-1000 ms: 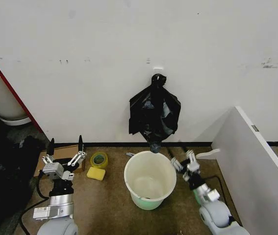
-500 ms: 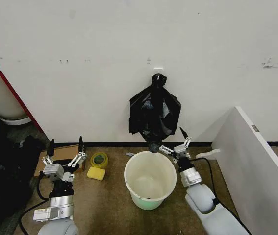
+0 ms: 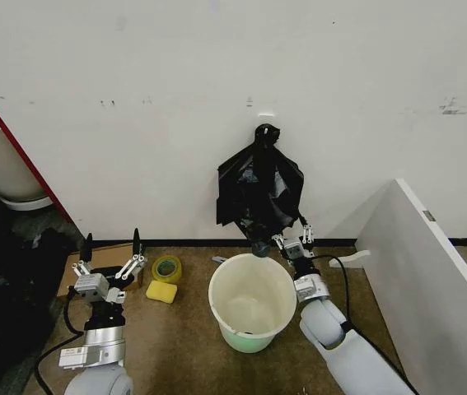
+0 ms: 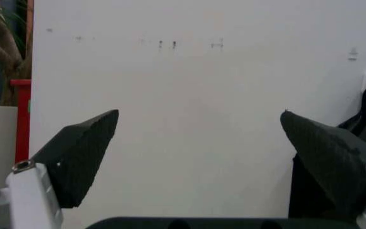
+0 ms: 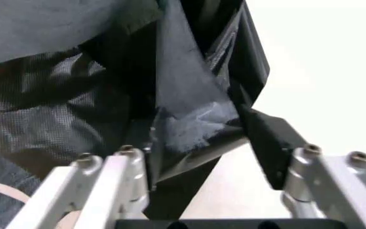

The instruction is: Place the garbage bag over the trash bin.

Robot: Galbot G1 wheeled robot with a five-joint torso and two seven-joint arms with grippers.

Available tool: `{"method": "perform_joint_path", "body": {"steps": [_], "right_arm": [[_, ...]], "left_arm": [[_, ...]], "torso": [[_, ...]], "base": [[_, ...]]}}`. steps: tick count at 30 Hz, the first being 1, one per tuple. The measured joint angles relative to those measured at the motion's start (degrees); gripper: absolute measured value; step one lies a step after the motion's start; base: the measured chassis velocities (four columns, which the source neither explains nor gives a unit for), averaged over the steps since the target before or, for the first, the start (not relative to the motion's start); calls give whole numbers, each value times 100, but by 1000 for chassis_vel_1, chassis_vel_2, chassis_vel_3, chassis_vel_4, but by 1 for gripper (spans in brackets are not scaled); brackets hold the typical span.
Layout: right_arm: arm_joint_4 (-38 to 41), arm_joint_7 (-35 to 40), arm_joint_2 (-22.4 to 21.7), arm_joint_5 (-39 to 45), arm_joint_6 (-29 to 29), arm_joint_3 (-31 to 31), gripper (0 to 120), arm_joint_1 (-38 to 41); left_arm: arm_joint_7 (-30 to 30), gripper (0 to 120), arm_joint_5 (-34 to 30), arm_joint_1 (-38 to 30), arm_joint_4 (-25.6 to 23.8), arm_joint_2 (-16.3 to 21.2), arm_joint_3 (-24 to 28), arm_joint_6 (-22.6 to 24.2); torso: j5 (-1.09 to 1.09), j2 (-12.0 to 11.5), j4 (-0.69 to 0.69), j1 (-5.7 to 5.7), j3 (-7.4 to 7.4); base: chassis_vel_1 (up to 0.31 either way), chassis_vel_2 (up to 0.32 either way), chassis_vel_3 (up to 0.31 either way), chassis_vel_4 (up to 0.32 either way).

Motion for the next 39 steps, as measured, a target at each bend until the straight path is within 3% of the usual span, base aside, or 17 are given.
{"method": "perform_joint_path", "body": {"steps": [12, 17, 24, 30, 32, 34, 39], "right_arm": [[-11, -45, 36, 176, 166, 42, 1, -39], [45, -270, 11, 604, 414, 110, 0, -102], [465, -1181, -155, 2235, 1158, 187, 0, -223], [863, -2029, -247, 3808, 1741, 327, 0, -309], [875, -2077, -251, 3869, 1767, 346, 0, -321], [894, -2208, -259, 3956, 1834, 408, 0, -370], [917, -2255, -248, 3891, 1860, 479, 0, -456]], "left_arm": [[5, 100, -12, -188, 85, 88, 33, 54], [20, 100, -44, -313, 126, 187, 67, 92], [390, 100, -306, -801, 386, 852, 411, 194], [1567, 100, -284, -2109, 1435, 2089, 1171, -77], [1675, 100, -223, -2315, 1584, 2168, 1303, -96], [1945, 100, 52, -3032, 2052, 2318, 1784, -157], [2208, 100, 602, -4022, 2700, 2249, 2477, -258]], "torso": [[0, 0, 0, 0, 0], [0, 0, 0, 0, 0], [-2, 0, 1, 0, -1], [-1, 0, 0, 0, 0], [-2, 0, 1, 0, 0], [-1, 0, 1, 0, 0], [0, 0, -2, 0, 0]], "base": [[0, 0, 0, 0], [0, 0, 0, 0], [0, 0, 0, 0], [0, 0, 0, 0], [0, 0, 0, 0], [0, 0, 0, 0], [0, 0, 0, 0]]}}
